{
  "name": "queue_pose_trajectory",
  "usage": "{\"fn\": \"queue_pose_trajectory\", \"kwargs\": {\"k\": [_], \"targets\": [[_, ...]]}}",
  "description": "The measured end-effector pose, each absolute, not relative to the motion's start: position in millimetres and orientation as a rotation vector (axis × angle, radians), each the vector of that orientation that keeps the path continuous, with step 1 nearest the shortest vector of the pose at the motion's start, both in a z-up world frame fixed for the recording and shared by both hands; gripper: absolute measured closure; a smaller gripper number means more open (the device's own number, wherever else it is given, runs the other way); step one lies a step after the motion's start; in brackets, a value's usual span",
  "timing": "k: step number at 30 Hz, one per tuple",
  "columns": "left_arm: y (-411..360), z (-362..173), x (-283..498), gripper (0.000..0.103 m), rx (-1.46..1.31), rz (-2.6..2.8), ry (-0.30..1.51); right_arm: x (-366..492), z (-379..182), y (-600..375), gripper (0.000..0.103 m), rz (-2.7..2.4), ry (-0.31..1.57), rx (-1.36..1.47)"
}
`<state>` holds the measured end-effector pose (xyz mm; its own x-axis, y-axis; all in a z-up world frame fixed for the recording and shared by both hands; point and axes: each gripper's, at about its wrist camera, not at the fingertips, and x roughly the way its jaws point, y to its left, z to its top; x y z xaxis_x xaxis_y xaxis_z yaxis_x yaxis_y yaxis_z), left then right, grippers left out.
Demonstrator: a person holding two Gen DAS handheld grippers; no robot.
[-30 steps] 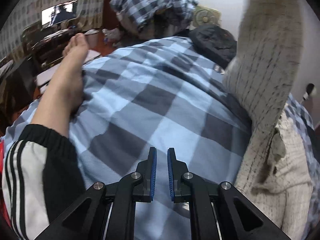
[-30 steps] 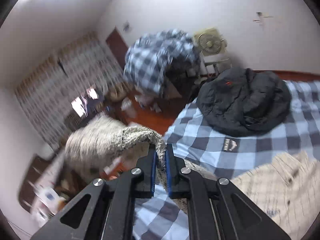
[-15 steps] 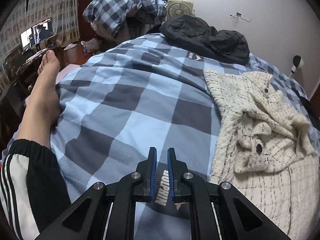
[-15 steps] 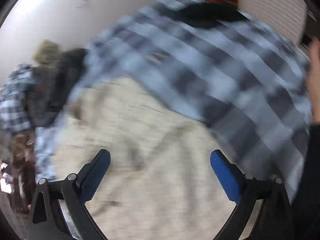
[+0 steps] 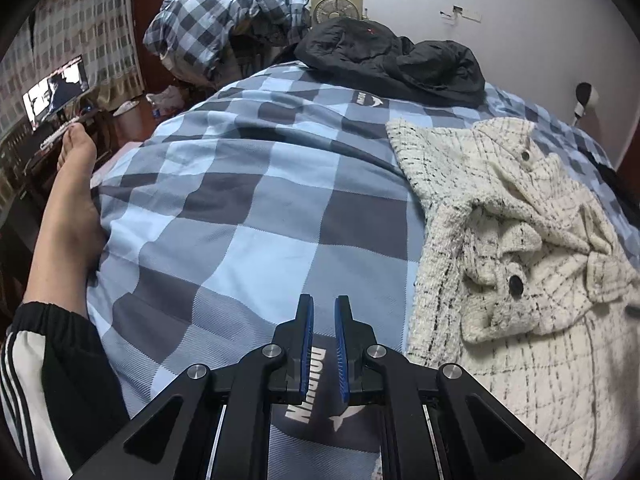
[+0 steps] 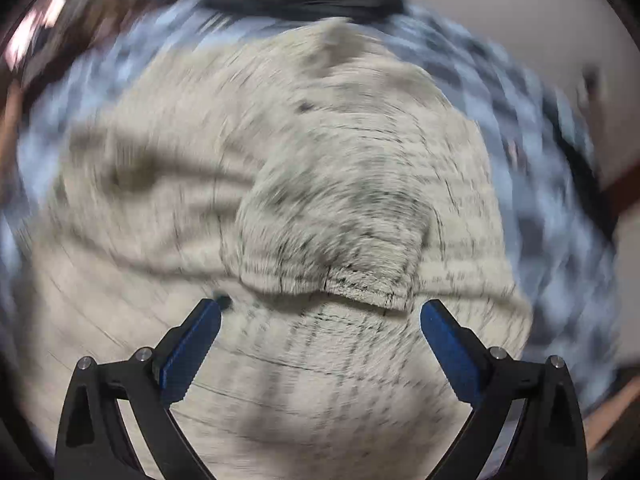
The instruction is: Fold small clothes
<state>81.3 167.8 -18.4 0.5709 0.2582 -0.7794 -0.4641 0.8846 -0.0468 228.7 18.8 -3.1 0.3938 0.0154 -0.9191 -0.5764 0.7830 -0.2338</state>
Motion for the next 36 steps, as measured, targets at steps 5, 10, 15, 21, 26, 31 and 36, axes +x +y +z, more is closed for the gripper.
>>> {"fn": "queue_pose_trajectory", "kwargs": {"k": [5, 10, 15, 21, 26, 31, 36], "targets": [[167.5, -18.1, 85.9, 0.093, -0.278, 0.409, 0.864, 238.6, -29.5, 24.8, 0.005, 0.351, 1.063, -0.758], [160.2, -21.6, 86.9, 0.093, -0.239, 0.402, 0.879, 257.0, -20.8, 29.4, 0.072, 0.413, 1.091, -0.674], [155.1, -22.0, 88.8, 0.093, -0.226, 0.388, 0.888, 274.4, 52.0, 8.6, 0.102, 0.536, 1.103, -0.334], [153.4, -19.8, 86.2, 0.093, -0.218, 0.39, 0.882, 293.6, 164.0, -64.1, 0.102, 0.684, 1.045, 0.25], [157.3, -20.2, 86.0, 0.093, -0.234, 0.398, 0.885, 341.4, 160.2, -147.8, 0.079, 0.315, 1.073, 0.422], [157.2, -18.9, 86.7, 0.093, -0.235, 0.392, 0.881, 337.2, 86.7, -226.4, 0.032, -0.19, 1.262, 0.449], [151.8, -20.4, 89.7, 0.093, -0.217, 0.382, 0.885, 314.2, 60.2, -197.7, 0.032, -0.064, 1.301, 0.416]]}}
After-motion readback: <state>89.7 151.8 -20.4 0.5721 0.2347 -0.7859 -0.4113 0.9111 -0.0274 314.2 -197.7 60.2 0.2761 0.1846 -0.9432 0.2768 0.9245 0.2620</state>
